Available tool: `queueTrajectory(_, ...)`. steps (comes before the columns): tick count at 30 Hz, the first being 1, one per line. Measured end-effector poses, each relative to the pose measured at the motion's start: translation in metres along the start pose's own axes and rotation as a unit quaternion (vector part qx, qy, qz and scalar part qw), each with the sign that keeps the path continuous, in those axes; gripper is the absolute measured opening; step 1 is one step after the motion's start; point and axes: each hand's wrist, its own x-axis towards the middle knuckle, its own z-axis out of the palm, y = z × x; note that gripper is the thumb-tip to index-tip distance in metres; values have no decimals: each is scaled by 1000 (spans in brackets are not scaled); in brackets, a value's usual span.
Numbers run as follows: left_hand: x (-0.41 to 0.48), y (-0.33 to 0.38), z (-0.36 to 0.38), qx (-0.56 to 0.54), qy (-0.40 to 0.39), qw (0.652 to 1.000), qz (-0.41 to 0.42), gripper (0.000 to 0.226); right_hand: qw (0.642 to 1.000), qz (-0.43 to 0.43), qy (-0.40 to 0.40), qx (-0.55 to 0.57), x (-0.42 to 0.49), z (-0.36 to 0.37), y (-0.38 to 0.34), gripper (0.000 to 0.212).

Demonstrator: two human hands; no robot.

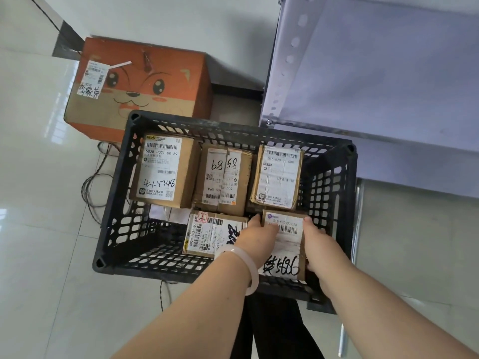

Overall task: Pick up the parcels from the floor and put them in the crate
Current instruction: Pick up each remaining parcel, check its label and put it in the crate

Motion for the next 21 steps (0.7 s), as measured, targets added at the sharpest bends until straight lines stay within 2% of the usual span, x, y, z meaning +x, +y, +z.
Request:
queueTrajectory(3,9,1,9,0,-5,1000,-9,53,1000,14,20,-8,15,6,8,70)
queueTrajectory(7,22,-4,20,44,12,999,6,46,999,-11,48,14,20,7,18,47)
queueTrajectory(11,23,-4,18,108,35,993,9,39,997,-40,60,6,15,10,23,47)
queueTrajectory(14,23,3,17,164,23,986,-1,36,998,-39,54,-10,16,11,23,52)
queueTrajectory(18,20,13,14,199,14,979,36,40,997,-30,67,4,16,14,23,58)
queueTrajectory(21,21,16,11,219,12,975,39,41,997,-28,79,4,14,18,25,73)
